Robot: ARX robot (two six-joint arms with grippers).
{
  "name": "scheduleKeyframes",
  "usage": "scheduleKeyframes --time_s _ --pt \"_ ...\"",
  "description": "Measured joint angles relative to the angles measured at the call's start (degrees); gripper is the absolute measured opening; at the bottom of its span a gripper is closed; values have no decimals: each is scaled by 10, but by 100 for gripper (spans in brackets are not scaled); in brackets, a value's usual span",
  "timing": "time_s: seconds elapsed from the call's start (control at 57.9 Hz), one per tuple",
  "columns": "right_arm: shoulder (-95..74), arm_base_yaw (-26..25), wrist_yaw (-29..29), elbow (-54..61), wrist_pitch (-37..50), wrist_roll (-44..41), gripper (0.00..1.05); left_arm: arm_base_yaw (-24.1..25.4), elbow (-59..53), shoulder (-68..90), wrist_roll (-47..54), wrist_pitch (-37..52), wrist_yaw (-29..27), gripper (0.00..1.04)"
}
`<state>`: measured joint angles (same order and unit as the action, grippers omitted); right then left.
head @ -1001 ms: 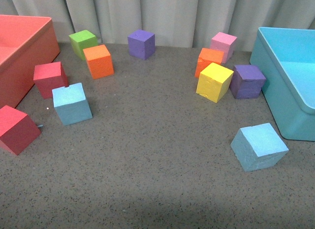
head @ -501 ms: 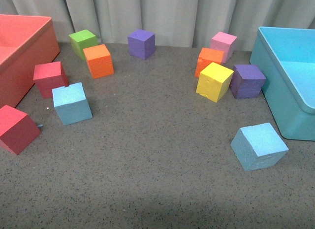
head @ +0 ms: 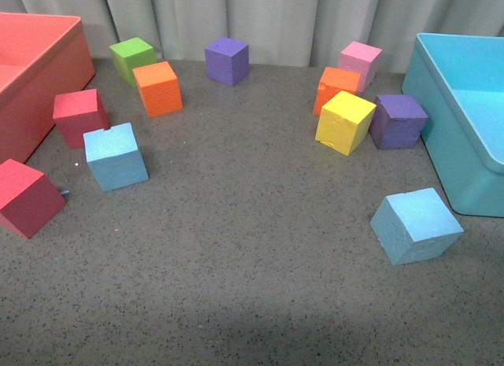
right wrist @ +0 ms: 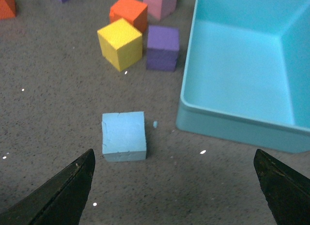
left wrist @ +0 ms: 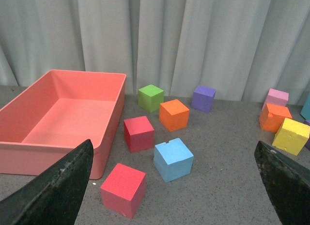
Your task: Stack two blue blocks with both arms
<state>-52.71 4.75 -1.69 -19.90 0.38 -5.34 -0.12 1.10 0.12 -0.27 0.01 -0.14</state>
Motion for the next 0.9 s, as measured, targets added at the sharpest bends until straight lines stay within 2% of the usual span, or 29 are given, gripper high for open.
scheduleKeyframes --time_s 0.207,0.431,0.656,0.897 --pt "-216 14 -22 -113 -35 44 95 0 0 0 0 0 0 98" --pt "-361 45 -33 -179 -66 92 95 0 0 0 0 0 0 98" --pt "-468 67 9 -231 -87 109 95 0 0 0 0 0 0 98" --pt "-570 85 21 -296 -79 105 95 0 0 0 0 0 0 98"
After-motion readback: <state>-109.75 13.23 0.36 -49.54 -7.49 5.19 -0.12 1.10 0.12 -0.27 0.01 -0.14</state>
